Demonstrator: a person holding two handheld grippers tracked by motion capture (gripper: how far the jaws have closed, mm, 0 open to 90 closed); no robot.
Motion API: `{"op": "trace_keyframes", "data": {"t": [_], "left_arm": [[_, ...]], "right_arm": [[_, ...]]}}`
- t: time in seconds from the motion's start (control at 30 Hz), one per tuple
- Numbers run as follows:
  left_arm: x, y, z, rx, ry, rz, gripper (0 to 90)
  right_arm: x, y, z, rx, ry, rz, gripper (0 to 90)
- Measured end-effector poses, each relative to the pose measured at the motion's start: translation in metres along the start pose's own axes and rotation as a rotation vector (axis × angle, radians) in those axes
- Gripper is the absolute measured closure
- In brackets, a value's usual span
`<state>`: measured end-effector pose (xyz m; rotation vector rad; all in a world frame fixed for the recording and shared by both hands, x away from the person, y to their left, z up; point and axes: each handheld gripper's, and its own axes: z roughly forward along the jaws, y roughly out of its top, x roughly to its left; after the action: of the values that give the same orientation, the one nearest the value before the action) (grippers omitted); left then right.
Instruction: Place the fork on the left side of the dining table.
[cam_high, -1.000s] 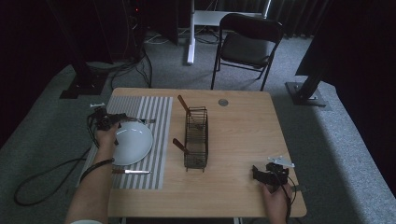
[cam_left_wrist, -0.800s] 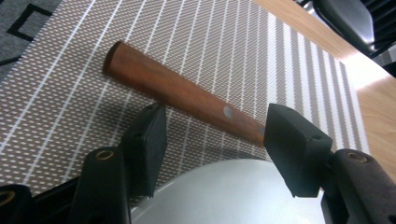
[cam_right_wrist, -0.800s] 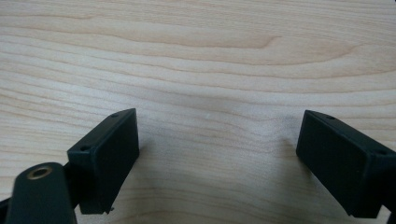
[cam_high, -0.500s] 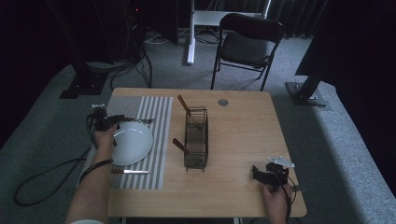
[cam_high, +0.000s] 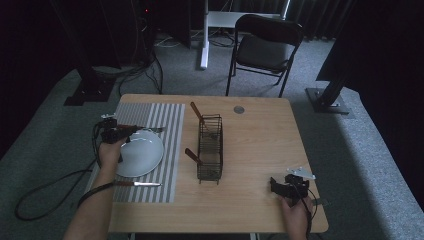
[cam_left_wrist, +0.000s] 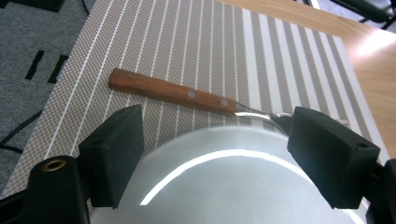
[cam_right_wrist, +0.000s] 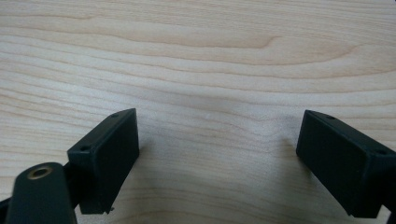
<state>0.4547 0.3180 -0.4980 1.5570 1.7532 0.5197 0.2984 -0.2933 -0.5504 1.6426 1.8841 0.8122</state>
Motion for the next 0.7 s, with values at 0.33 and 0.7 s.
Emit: {"op": "trace_keyframes", "data": {"t": [0.33,0.7], "left_arm": [[-0.014,-0.012,-0.024,-0.01,-0.02,0.103,19.0],[-0.027,-0.027,-0.043,-0.005,-0.034,0.174,19.0]], "right_arm": [[0.0,0.0,0.0,0.0,0.0,0.0,12.7],[0.0,0.0,0.0,0.0,0.0,0.0,12.7]]}}
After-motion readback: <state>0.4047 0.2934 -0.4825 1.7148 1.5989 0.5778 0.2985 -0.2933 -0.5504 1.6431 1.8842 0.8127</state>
